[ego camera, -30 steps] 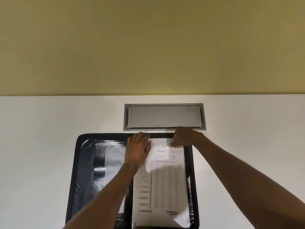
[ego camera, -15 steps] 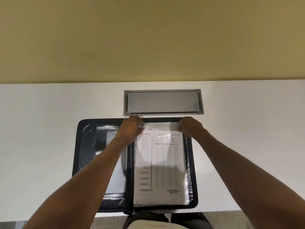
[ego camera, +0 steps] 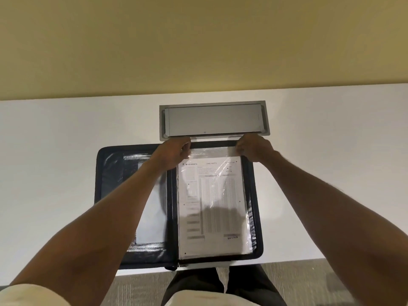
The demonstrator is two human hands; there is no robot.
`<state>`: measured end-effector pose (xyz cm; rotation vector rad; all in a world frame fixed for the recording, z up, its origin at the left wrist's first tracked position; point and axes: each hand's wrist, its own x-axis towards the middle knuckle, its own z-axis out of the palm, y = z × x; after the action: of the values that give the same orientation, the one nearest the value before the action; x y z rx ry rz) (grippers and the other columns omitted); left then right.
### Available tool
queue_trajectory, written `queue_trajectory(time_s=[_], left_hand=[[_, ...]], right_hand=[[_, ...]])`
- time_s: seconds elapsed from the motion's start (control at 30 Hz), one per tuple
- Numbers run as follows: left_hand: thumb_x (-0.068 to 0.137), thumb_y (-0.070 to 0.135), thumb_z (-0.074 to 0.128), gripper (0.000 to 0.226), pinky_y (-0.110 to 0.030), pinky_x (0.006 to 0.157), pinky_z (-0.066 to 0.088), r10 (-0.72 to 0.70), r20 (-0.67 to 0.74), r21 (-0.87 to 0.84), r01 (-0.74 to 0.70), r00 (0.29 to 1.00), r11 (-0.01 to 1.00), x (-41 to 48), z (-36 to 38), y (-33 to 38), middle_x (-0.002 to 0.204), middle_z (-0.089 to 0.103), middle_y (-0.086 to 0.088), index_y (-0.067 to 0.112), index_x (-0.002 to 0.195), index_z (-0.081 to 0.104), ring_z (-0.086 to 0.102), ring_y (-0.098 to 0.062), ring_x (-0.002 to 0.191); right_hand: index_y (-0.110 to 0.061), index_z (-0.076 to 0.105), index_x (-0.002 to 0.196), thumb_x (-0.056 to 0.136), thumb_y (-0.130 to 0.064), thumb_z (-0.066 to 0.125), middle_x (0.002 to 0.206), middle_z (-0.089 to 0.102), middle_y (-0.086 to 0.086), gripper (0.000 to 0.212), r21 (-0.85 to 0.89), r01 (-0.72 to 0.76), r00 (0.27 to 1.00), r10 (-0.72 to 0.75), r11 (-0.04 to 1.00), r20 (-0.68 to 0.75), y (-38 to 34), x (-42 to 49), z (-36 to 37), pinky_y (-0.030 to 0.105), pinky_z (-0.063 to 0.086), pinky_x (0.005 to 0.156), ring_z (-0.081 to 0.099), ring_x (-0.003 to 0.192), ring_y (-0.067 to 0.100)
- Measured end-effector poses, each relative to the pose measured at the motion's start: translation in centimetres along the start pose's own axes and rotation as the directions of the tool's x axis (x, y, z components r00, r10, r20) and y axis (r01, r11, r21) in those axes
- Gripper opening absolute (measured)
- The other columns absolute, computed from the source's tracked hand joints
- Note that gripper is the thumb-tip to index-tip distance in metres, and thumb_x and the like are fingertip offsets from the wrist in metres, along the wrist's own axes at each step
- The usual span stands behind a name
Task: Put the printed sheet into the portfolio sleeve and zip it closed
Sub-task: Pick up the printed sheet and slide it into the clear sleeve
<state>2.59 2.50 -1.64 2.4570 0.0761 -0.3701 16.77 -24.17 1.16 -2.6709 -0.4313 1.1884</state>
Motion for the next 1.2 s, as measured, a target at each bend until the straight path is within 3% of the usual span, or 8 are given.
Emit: queue_trajectory(time_s=[0.2, 0.3, 0.43, 0.53, 0.6, 0.87, 1.03, 1.2], left_hand=[[0.088, 0.016, 0.077, 0.016, -0.042, 0.075, 0.060, -0.014, 0.034, -0.064, 0.016, 0.999, 0.998, 0.6, 0.2, -0.6, 0.084, 0.072, 0.004, 0.017, 0.099, 0.066, 0.069, -0.014, 0.077], [0.086, 0.015, 0.079, 0.021, -0.044, 0.077, 0.060, -0.032, 0.008, -0.050, 0.033, 0.999, 0.998, 0.6, 0.5, -0.3, 0.089, 0.072, 0.003, 0.018, 0.101, 0.065, 0.068, -0.015, 0.080], [0.086, 0.015, 0.079, 0.037, -0.034, 0.079, 0.054, 0.039, -0.077, 0.062, -0.035, 0.996, 0.997, -0.2, 0.9, 0.3, 0.117, 0.061, -0.002, 0.017, 0.119, 0.063, 0.058, -0.014, 0.096], [0.089, 0.023, 0.076, 0.032, -0.035, 0.083, 0.054, 0.137, -0.058, 0.100, -0.131, 0.989, 0.986, -1.6, 1.2, 0.6, 0.120, 0.061, 0.001, 0.019, 0.120, 0.067, 0.058, -0.016, 0.105], [0.091, 0.026, 0.074, 0.030, -0.037, 0.089, 0.054, 0.181, 0.005, 0.127, -0.181, 0.983, 0.975, -2.5, 1.7, 0.7, 0.121, 0.063, 0.001, 0.020, 0.120, 0.072, 0.058, -0.018, 0.113], [0.094, 0.027, 0.071, 0.040, -0.044, 0.088, 0.057, 0.215, 0.064, 0.211, -0.223, 0.975, 0.952, -4.8, 4.6, 1.7, 0.131, 0.058, -0.003, 0.025, 0.133, 0.066, 0.056, -0.026, 0.121], [0.100, 0.029, 0.063, 0.044, -0.047, 0.101, 0.052, 0.145, 0.016, 0.237, -0.144, 0.989, 0.961, -6.2, 4.8, 1.8, 0.145, 0.054, -0.004, 0.026, 0.143, 0.058, 0.051, -0.026, 0.130], [0.097, 0.018, 0.063, 0.041, -0.052, 0.101, 0.050, -0.082, -0.327, 0.182, 0.148, 0.941, 0.972, -8.9, 3.0, -1.3, 0.138, 0.058, -0.012, 0.014, 0.138, 0.062, 0.054, -0.034, 0.123]], right_hand=[[-0.006, 0.079, 0.083, 0.077, -0.010, 0.085, 0.079, 0.072, 0.020, 0.009, 0.481, 0.005, 0.995, 0.041, 0.877, -0.086, 1.3, -0.1, 1.0, 0.024, 0.052, 0.059, 0.063, 0.069, 0.027], [-0.010, 0.078, 0.075, 0.073, -0.006, 0.086, 0.078, 0.071, 0.024, 0.009, 0.536, 0.044, 0.998, -0.010, 0.843, -0.066, 2.0, -0.6, 0.9, 0.031, 0.049, 0.061, 0.059, 0.066, 0.028], [-0.023, 0.074, 0.072, 0.079, -0.004, 0.078, 0.078, 0.073, 0.009, 0.021, 0.459, 0.075, 0.973, 0.037, 0.885, -0.230, 2.3, -0.4, 0.9, 0.034, 0.057, 0.070, 0.066, 0.071, 0.025], [-0.024, 0.074, 0.091, 0.083, -0.011, 0.066, 0.100, 0.074, 0.003, 0.017, 0.388, 0.011, 0.856, 0.192, 0.922, -0.481, 1.2, -2.6, 2.8, 0.035, 0.057, 0.081, 0.068, 0.090, 0.025], [-0.018, 0.071, 0.104, 0.090, -0.013, 0.062, 0.111, 0.068, 0.006, 0.017, 0.295, 0.108, 0.817, 0.084, 0.949, -0.570, -0.9, -5.5, 6.0, 0.035, 0.054, 0.085, 0.065, 0.101, 0.025], [-0.013, 0.059, 0.128, 0.093, -0.023, 0.040, 0.129, 0.060, 0.008, 0.041, -0.110, 0.381, 0.838, -0.393, 0.918, -0.378, -5.4, -15.1, 21.5, 0.035, 0.050, 0.095, 0.057, 0.117, 0.024], [-0.014, 0.051, 0.141, 0.093, -0.012, 0.057, 0.147, 0.052, 0.009, 0.048, -0.185, 0.324, 0.837, -0.372, 0.928, -0.401, -1.3, -16.6, 23.9, 0.037, 0.036, 0.117, 0.047, 0.139, 0.024], [-0.021, 0.035, 0.155, 0.101, -0.029, 0.050, 0.166, 0.028, 0.004, 0.057, -0.172, 0.179, 0.889, -0.235, 0.969, -0.394, 3.0, -18.6, 24.1, 0.039, 0.019, 0.126, 0.024, 0.154, 0.022]])
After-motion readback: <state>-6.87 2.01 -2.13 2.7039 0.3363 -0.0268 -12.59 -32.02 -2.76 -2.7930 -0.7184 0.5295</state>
